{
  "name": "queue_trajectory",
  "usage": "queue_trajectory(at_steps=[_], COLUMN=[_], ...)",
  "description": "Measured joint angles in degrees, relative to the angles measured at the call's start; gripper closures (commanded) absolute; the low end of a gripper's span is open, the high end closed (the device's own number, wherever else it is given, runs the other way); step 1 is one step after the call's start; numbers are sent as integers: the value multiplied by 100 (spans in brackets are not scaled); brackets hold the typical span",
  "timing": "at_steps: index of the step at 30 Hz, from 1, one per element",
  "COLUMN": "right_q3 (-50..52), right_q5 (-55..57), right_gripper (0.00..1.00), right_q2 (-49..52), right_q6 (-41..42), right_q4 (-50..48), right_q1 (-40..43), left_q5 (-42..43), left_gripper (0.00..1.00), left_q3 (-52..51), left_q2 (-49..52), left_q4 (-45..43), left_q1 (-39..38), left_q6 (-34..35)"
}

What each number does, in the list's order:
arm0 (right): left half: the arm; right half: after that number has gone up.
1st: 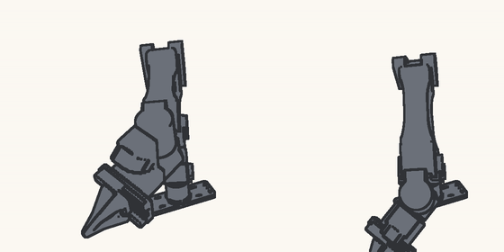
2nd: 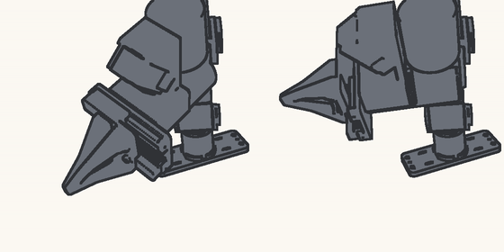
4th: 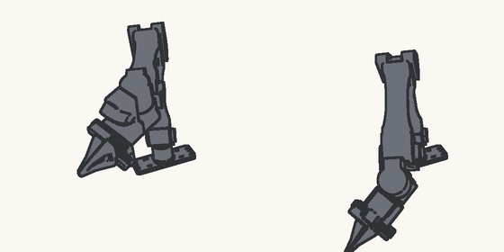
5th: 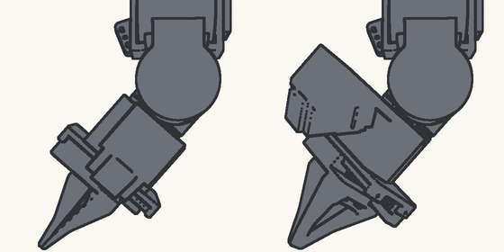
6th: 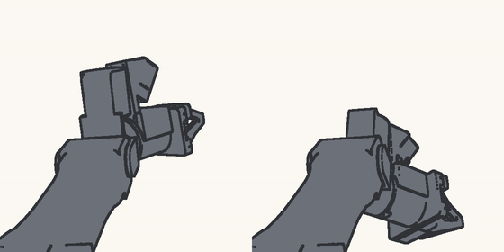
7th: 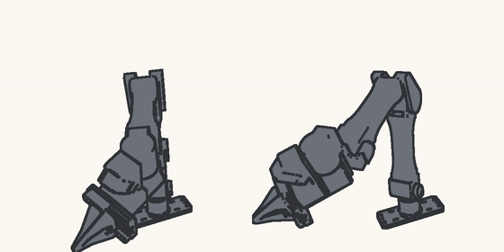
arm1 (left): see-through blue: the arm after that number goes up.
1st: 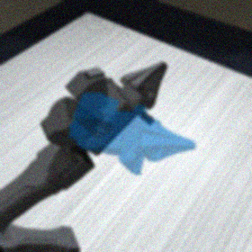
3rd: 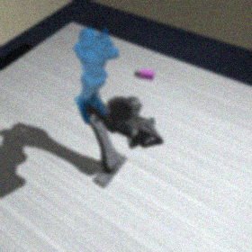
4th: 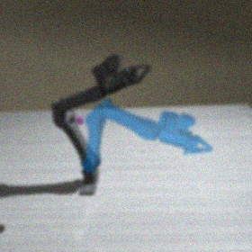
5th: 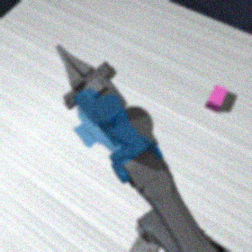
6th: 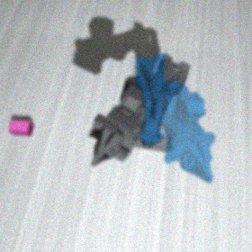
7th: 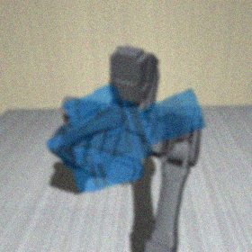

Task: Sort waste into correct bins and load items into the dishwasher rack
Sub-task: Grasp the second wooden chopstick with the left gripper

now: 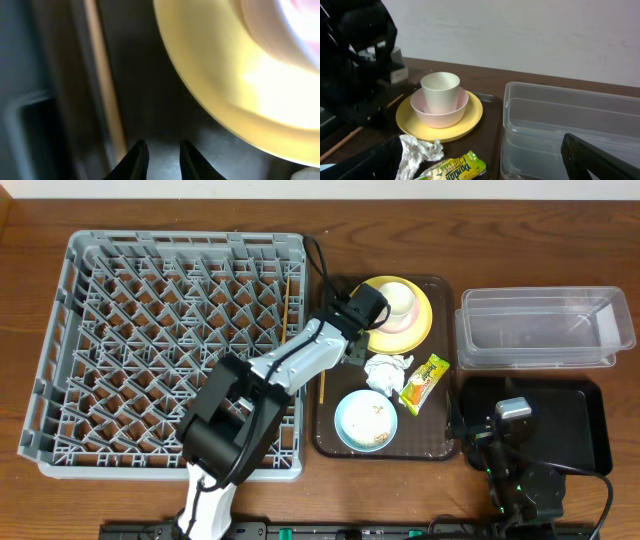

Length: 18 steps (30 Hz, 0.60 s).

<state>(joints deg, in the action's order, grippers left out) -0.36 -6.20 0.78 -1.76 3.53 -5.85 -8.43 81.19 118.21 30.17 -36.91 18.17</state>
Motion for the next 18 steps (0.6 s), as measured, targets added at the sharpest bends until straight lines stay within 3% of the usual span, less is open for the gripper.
queue_trajectory(at_steps=[18], right_q3=[0], right_q5=[0], right_gripper=[1], right_q2=[0], right_q6=[0], right_q4=[0], right_q1=[0], left_q5=[-511], left_gripper=[71], left_q3=[-28], left_q2=[-238], left_q4=[-66], left_q1=[46], left_q6=[-13])
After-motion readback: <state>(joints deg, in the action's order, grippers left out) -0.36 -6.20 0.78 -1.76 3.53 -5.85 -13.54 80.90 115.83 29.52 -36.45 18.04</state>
